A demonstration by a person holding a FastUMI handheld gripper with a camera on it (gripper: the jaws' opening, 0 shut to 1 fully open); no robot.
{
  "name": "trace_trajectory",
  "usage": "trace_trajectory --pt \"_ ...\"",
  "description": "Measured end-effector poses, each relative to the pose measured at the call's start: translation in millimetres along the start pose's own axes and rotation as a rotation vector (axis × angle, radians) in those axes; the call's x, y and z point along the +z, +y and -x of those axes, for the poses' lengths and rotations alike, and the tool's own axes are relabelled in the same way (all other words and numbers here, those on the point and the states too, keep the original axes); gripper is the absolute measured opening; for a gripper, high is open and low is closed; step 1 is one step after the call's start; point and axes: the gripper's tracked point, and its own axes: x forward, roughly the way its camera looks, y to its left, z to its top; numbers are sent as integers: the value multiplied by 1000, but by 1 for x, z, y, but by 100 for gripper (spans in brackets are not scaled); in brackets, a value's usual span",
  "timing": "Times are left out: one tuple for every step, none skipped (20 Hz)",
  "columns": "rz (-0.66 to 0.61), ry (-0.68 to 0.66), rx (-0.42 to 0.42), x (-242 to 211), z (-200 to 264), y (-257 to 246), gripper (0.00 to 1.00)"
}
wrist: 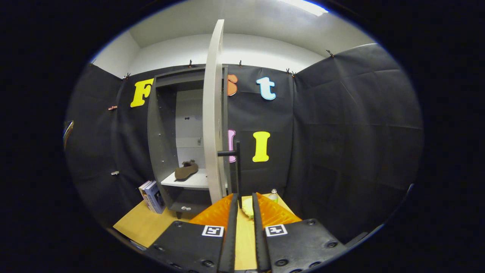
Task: Open the shoe cabinet door, grab the shoes and put them into the shoe cabinet, then close the shoe cabinet door.
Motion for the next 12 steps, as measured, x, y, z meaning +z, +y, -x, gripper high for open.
trace_trajectory --pt "3 20 22 -8 4 11 43" --pt "3 46 52 -19 6 22 53" --pt "0 81 88 -33 7 38 64" --pt "-1 127 120 -51 8 53 70" --pt "-3 171 149 -69 5 71 81" --pt "-5 208 166 -85 2 83 91" --pt "-15 245 174 -102 -5 96 100" --pt "-35 287 184 -119 -9 106 99" --pt "-52 336 203 -142 -16 121 99" --pt "-54 379 215 -166 -18 131 99" --pt "-52 422 218 -189 -24 138 99" --pt "-55 457 223 -209 -32 144 99"
